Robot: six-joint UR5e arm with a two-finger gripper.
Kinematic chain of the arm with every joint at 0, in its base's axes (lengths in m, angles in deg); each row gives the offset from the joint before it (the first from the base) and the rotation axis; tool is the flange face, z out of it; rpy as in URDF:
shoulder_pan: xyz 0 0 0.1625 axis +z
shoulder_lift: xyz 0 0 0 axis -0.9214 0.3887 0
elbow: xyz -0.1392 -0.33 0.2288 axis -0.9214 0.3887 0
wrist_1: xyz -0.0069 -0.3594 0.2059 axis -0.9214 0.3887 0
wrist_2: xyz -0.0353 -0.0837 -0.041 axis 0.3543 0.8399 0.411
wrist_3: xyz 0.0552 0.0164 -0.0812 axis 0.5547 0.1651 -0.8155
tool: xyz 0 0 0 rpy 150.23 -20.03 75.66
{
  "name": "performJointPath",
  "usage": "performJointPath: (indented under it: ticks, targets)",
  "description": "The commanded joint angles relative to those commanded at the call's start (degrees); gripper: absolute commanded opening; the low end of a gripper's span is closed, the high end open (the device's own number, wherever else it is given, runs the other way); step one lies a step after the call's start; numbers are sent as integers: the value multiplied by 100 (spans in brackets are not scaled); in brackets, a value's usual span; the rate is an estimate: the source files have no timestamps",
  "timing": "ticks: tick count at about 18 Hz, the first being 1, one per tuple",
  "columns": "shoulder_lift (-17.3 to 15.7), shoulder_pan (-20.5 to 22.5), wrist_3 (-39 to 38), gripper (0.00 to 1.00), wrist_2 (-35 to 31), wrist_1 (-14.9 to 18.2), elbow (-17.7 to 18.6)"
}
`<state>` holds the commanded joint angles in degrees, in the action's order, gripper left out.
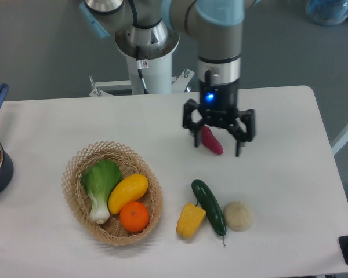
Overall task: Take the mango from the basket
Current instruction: 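Move the open gripper over the wicker basket toward the yellow mango, then lower the gripper onto the yellow mango and close on it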
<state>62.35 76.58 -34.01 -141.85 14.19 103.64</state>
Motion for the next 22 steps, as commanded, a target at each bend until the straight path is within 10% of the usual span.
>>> performJointPath:
  ticks: [5, 22]
  targets:
    - [-44, -387, 17, 100, 9, -36, 317]
    - [1379, -1222, 1608, 100, -589, -36, 247]
